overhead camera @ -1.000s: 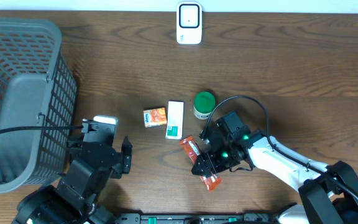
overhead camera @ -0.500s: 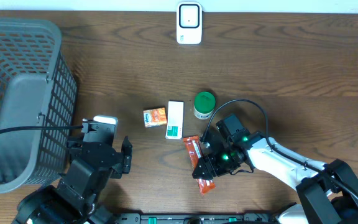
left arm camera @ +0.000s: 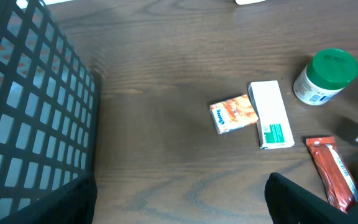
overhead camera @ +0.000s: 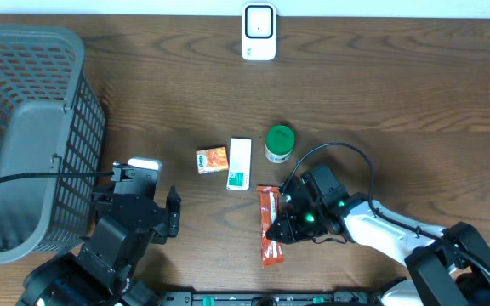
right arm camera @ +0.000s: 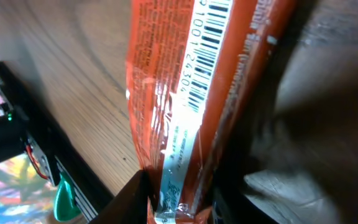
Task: Scan the item barcode
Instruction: 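Lift the wrapper and rotate it so the barcode faces out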
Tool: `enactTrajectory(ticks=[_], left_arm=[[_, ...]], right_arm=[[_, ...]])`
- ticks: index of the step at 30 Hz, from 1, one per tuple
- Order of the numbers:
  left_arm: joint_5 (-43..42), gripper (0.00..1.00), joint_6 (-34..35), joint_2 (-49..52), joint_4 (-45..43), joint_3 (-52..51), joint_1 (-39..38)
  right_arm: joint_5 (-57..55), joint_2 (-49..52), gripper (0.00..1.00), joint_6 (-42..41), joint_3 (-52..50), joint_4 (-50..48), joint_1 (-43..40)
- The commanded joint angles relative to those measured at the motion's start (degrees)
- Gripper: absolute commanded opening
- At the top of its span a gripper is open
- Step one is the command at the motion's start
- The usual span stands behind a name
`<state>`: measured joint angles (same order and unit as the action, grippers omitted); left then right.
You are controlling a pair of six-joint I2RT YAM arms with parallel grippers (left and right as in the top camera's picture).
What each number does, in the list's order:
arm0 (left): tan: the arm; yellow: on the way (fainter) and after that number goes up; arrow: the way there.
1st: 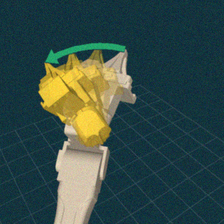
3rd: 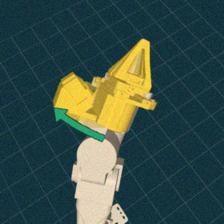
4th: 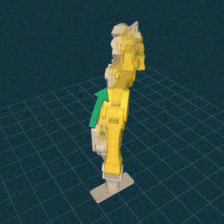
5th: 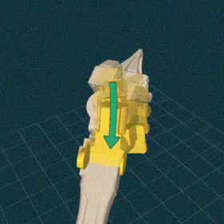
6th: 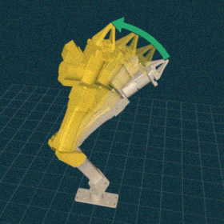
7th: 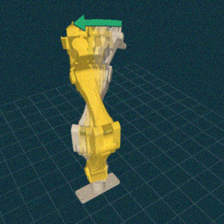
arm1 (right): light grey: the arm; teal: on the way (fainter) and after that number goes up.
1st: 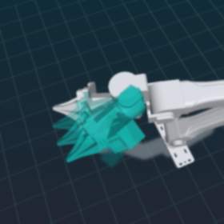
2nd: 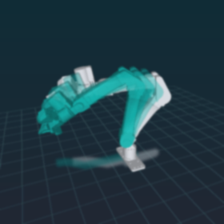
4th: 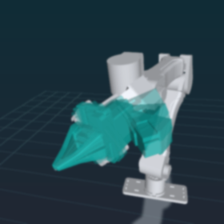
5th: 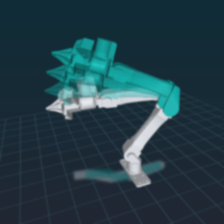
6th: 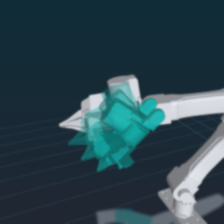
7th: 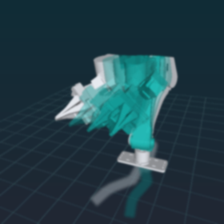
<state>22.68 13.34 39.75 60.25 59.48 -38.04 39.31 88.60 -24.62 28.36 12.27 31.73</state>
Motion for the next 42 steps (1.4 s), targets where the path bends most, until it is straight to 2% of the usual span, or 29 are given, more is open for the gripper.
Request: enactTrajectory(ticks=[1, 2, 3, 10, 15, 23, 30, 35, 42], left_arm=[[0.96, 0.85, 0.31, -0.04, 0.17, -0.35, -0.24], [0.94, 0.85, 0.31, -0.04, 0.17, -0.35, -0.24], [0.94, 0.85, 0.31, -0.04, 0.17, -0.35, -0.24], [0.94, 0.85, 0.31, -0.04, 0.17, -0.35, -0.24], [0.94, 0.85, 0.31, -0.04, 0.17, -0.35, -0.24], [0.94, 0.85, 0.31, -0.04, 0.17, -0.35, -0.24], [0.96, 0.85, 0.31, -0.04, 0.15, -0.35, -0.24], [0.94, 0.85, 0.31, -0.04, 0.17, -0.35, -0.24], [0.94, 0.85, 0.31, -0.04, 0.17, -0.35, -0.24]], right_arm=[[-11.39, 3.15, 0.10, -2.58, -5.14, -2.40, 0.20], [-11.39, 3.15, 0.03, -2.58, -5.38, -3.04, 0.20], [-11.43, 3.15, 0.01, -2.56, -5.60, -3.74, 0.20], [-12.07, 2.89, 0.01, -2.05, -5.49, -3.78, 0.20], [-10.73, -1.92, 0.01, 2.01, -3.91, -1.70, 0.20], [-12.46, -17.88, 0.01, 12.48, 8.44, 20.37, 0.22], [-12.20, -24.70, 0.01, 24.39, 21.55, 42.07, 3.96], [-11.56, -26.10, 0.01, 29.42, 26.91, 48.87, 7.06], [-11.50, -26.16, 0.01, 31.30, 31.82, 51.45, 11.41]])
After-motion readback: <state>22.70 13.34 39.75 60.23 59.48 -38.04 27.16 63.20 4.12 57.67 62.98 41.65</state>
